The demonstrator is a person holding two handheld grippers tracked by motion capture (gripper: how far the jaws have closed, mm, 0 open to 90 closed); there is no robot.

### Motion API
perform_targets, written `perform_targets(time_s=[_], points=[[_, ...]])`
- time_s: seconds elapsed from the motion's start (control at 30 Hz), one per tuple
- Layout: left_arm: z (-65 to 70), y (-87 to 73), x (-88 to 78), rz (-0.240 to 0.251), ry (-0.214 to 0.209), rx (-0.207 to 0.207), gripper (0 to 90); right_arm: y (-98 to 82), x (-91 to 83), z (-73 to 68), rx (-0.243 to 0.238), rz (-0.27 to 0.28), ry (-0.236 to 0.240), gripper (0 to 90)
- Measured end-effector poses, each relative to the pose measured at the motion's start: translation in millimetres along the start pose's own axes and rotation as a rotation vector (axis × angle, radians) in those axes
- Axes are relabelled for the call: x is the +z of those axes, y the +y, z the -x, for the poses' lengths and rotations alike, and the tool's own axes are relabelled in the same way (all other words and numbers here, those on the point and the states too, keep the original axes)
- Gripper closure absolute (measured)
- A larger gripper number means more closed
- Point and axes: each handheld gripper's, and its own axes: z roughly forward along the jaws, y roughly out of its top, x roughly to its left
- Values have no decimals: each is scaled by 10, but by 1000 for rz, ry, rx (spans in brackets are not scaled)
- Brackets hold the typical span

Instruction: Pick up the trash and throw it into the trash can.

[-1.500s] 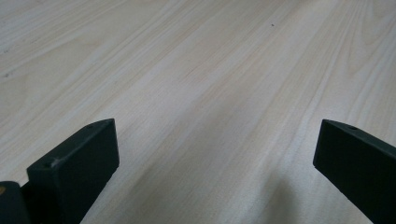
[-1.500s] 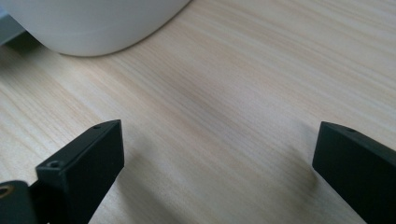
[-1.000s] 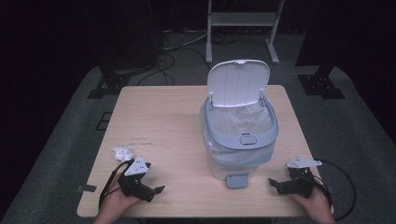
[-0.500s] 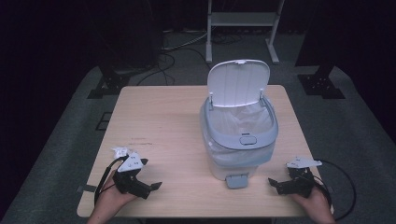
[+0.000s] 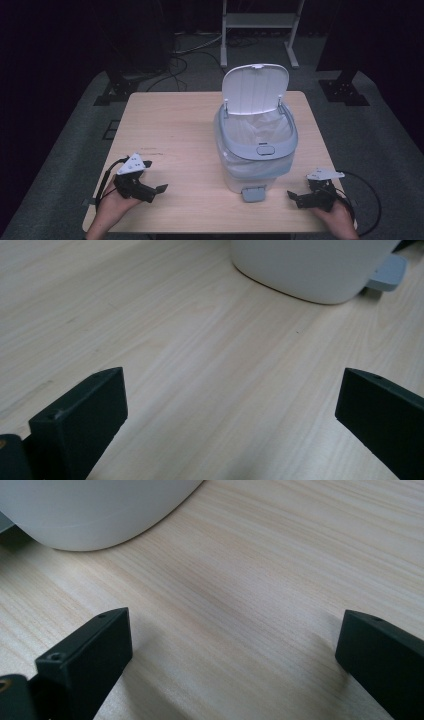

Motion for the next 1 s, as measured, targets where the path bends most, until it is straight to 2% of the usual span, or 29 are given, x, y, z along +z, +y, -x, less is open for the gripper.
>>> perform_targets(time_s=[0.5,0.67,0.8,1.0], points=[[-395,-113,-48,1,91,-59,0,0,0,-1,0,0,0,6],[-511,-163,-47,-16,135,-74,0,0,0,-1,0,0,0,6],[-584,-189,-34,-30,154,-88,0,0,0,-1,1,0,-1,6],[-675,-235,13,-73,189,-102,0,0,0,-1,1,0,-1,6]])
